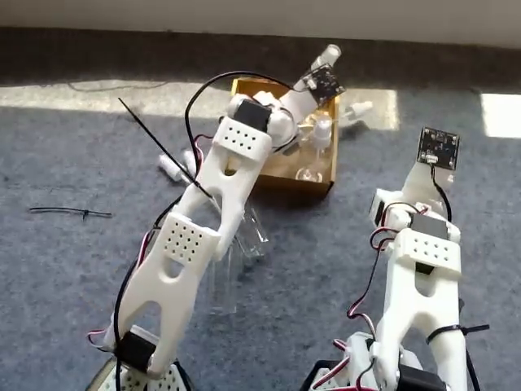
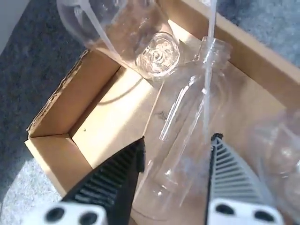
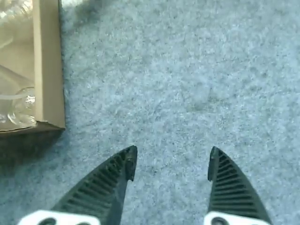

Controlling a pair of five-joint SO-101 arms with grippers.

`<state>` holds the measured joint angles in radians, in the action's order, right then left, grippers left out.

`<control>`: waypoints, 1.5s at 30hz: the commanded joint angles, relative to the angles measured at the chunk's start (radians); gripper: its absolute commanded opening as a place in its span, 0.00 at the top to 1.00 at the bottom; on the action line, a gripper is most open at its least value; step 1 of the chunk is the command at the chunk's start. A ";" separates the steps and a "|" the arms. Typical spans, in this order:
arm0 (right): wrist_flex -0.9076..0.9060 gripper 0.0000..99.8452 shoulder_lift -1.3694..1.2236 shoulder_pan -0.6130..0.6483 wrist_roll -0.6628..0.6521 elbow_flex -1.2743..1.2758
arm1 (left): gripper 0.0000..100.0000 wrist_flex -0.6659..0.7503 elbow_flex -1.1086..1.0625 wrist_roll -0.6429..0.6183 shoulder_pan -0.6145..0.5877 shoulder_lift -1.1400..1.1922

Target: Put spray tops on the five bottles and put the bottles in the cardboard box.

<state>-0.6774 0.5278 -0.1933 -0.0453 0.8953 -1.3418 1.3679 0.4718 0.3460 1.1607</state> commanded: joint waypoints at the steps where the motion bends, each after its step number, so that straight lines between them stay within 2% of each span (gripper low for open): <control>1: 0.002 0.79 0.038 -0.005 0.003 -0.019 | 0.79 0.002 0.042 0.005 0.016 0.018; 18: 0.002 0.79 0.038 -0.005 0.003 -0.019 | 0.78 0.002 0.044 0.006 0.015 0.065; 23: 0.002 0.79 0.038 -0.005 0.003 -0.019 | 0.74 -0.005 0.041 0.084 0.016 0.065; 30: 0.002 0.79 0.038 -0.005 0.003 -0.019 | 0.74 -0.002 0.039 0.089 0.016 0.067; 37: 0.002 0.79 0.039 -0.005 0.003 -0.019 | 0.84 0.002 0.044 0.089 0.016 0.062; 45: 0.002 0.79 0.039 -0.005 0.003 -0.019 | 0.85 -0.014 0.133 0.089 0.016 0.061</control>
<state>-0.6774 0.5278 -0.1933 -0.0453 0.8953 -1.3433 1.4293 0.5593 0.3460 1.2497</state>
